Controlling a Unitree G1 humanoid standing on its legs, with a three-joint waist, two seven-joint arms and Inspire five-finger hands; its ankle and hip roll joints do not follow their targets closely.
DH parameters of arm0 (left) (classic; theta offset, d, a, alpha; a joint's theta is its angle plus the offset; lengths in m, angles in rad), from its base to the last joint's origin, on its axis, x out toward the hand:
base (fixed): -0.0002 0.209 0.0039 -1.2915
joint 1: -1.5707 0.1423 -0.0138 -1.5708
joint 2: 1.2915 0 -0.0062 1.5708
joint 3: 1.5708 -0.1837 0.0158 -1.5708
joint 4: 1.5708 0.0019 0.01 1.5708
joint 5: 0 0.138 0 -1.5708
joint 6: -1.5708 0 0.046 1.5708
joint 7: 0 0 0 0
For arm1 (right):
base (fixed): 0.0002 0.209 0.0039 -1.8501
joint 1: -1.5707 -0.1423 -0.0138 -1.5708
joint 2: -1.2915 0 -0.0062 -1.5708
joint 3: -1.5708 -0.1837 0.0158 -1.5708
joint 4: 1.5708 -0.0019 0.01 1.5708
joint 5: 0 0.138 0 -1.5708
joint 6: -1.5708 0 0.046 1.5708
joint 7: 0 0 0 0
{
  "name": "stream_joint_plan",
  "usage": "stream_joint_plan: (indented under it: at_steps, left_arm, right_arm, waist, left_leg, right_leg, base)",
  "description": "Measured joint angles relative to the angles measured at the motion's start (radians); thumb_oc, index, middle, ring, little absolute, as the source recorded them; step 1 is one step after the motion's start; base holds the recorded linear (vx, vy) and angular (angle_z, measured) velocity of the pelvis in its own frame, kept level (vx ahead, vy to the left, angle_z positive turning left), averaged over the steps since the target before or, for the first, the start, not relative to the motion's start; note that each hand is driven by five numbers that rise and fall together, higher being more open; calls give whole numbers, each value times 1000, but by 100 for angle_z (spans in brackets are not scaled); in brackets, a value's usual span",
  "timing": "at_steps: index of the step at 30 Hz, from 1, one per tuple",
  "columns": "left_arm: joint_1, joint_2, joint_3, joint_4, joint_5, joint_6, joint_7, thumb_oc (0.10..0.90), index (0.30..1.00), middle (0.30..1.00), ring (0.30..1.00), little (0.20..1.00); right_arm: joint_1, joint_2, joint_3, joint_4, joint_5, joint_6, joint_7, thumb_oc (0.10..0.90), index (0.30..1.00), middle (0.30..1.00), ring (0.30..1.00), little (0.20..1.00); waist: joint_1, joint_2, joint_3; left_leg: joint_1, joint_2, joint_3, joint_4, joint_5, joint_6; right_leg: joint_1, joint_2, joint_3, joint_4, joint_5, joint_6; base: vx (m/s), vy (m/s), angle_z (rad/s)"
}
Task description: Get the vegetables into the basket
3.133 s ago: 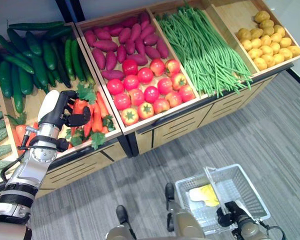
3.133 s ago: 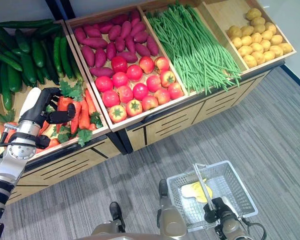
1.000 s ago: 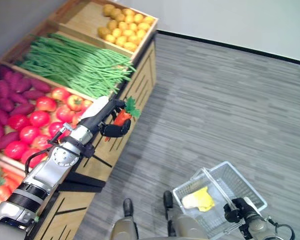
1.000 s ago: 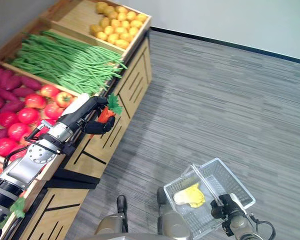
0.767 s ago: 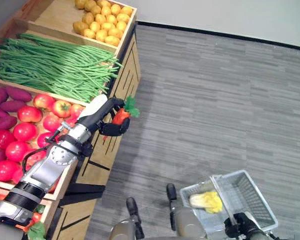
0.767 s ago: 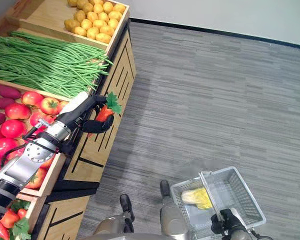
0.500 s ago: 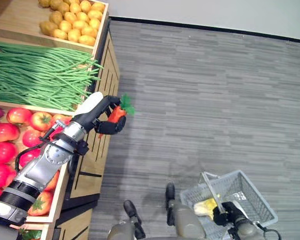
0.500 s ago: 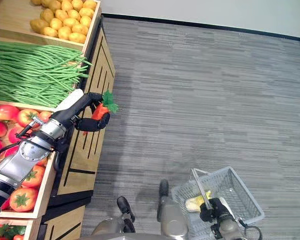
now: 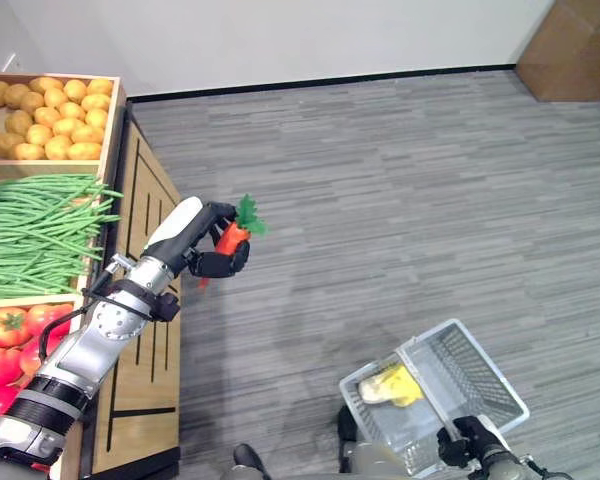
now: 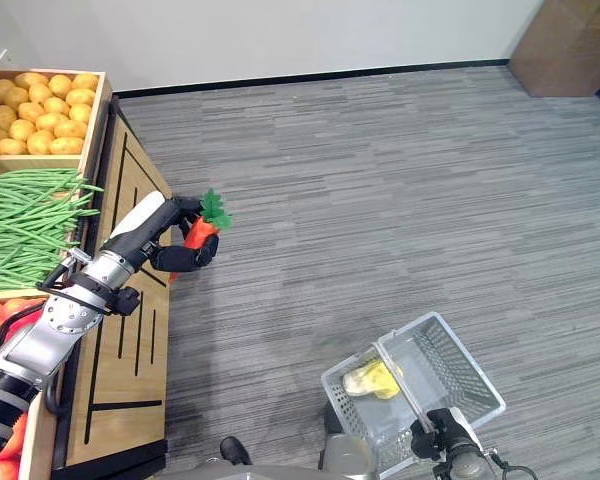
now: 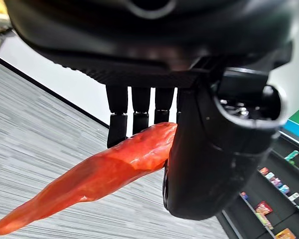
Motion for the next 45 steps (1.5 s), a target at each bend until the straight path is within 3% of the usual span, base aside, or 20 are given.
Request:
stream_joint_plan:
  at_steps: [2, 3, 5, 6, 7, 8, 11, 13, 16, 18, 22, 27, 34, 45]
  left_arm:
    - [-5, -20, -5, 10, -2, 0, -2, 400, 300, 300, 300, 300]
    - [-6, -36, -21, 35, -2, 2, -4, 400, 300, 300, 300, 300]
    - [-6, -38, -28, 35, -8, 1, -4, 400, 300, 300, 300, 300]
    - [-5, -37, -38, 34, -13, 1, -5, 400, 300, 300, 300, 300]
    - [-5, -37, -47, 34, -13, 0, -9, 400, 300, 300, 300, 300]
    - [-5, -37, -51, 34, -13, 0, -14, 400, 300, 300, 300, 300]
    - [-12, -39, -61, 32, -20, -9, -18, 400, 300, 300, 300, 300]
    - [-29, -38, -82, 23, -36, -11, -24, 400, 300, 300, 300, 300]
    - [-38, -24, -131, 11, -73, -12, -33, 400, 300, 300, 300, 300]
    - [-38, -3, -164, 2, -82, -12, -57, 400, 300, 300, 300, 300]
    - [-38, 7, -167, -9, -100, -16, -71, 400, 300, 300, 300, 300]
    - [-93, 5, -196, -51, -100, -19, -78, 400, 300, 300, 300, 300]
    - [-238, 35, -351, -137, -97, -42, -110, 400, 300, 300, 300, 300]
    - [-330, -118, -522, -150, -96, -42, -144, 400, 300, 300, 300, 300]
  right_arm:
    - [1, -1, -2, 0, 2, 3, 0, 400, 300, 300, 300, 300]
    - [-2, -7, -1, 1, 2, 3, 0, 400, 300, 300, 300, 300]
    - [-28, -28, 8, 8, 4, 3, 1, 400, 300, 300, 300, 300]
    - [-42, -44, 9, 8, 4, 5, 2, 400, 300, 300, 300, 300]
    - [-52, -61, 10, 7, 4, 6, 3, 400, 300, 300, 300, 300]
    - [-59, -78, 10, 6, 4, 6, 3, 400, 300, 300, 300, 300]
    - [-47, -127, 26, -19, 4, 5, 9, 400, 300, 300, 300, 300]
    - [-30, -156, 26, -18, 4, 13, 18, 400, 300, 300, 300, 300]
    - [-30, -180, 26, -32, 4, 20, 20, 400, 300, 300, 300, 300]
    - [-32, -202, 26, -71, 3, 25, 19, 400, 300, 300, 300, 300]
    - [-22, -224, 29, -257, -1, 30, 20, 400, 300, 300, 300, 300]
    - [-100, -271, 64, -459, -1, 3, 12, 400, 300, 300, 300, 300]
    - [-240, -288, 191, -470, -34, -19, 7, 400, 300, 300, 300, 300]
    - [-356, -206, 248, -484, -20, -15, -1, 400, 300, 300, 300, 300]
  waist:
    - [0, 4, -7]
    - [21, 1, -11]
    - [37, 1, -12]
    - [52, 0, -11]
    - [61, -3, -10]
    - [57, 2, -11]
    - [30, 28, -26]
    - [20, 47, -35]
    - [22, 25, -27]
    - [20, 27, -26]
    - [18, 27, -26]
    - [26, 26, -26]
    - [34, 28, -27]
    - [31, 31, -29]
  left_leg:
    - [-13, 29, -15, 39, 8, -12]
    - [-21, 55, -64, 99, 25, -38]
    - [-79, 67, -219, 181, 18, -55]
    - [-91, 32, -380, 164, -18, -103]
    - [-85, 8, -473, 107, -36, -128]
    - [-81, 2, -498, 48, -35, -129]
    - [-89, 17, -403, 16, 22, -93]
    - [-83, 14, -359, 0, 8, -62]
    - [-60, -29, -332, -41, 9, -38]
    - [-57, -53, -316, -45, -2, -22]
    - [-57, -83, -293, -44, -14, -2]
    - [-57, -93, -292, -40, -18, 4]
    - [-49, -92, -300, -40, -15, 7]
    - [-48, -92, -300, -40, -13, 9]
  right_leg:
    - [4, 27, -2, 5, -12, -17]
    - [17, 35, 13, 4, -15, -38]
    - [-2, 37, 45, 21, -3, -68]
    - [-10, 33, 68, 21, -2, -68]
    - [-14, 35, 88, 17, -2, -64]
    - [-15, 40, 92, 17, -1, -64]
    - [3, 68, 85, -8, -3, -64]
    - [3, 85, 79, -12, 0, -61]
    - [-6, 51, 106, -12, 13, -30]
    - [-10, 28, 120, -12, 23, -10]
    - [-21, 1, 140, -12, 38, -4]
    - [-19, -10, 136, -12, 38, -4]
    - [-7, -10, 130, -12, 37, -2]
    - [-6, -10, 126, -12, 37, -2]
  base:
    - [-57, -266, -1]
    - [-98, -149, -19]
    - [-35, -89, -36]
    - [18, -33, -50]
    - [28, -5, -49]
    - [58, 17, -36]
    - [97, 61, -12]
    - [81, 91, -3]
    - [42, 118, -15]
    - [6, 75, -20]
    - [1, 69, -13]
    - [11, 46, 2]
    - [-1, 0, 3]
    - [0, 0, 0]
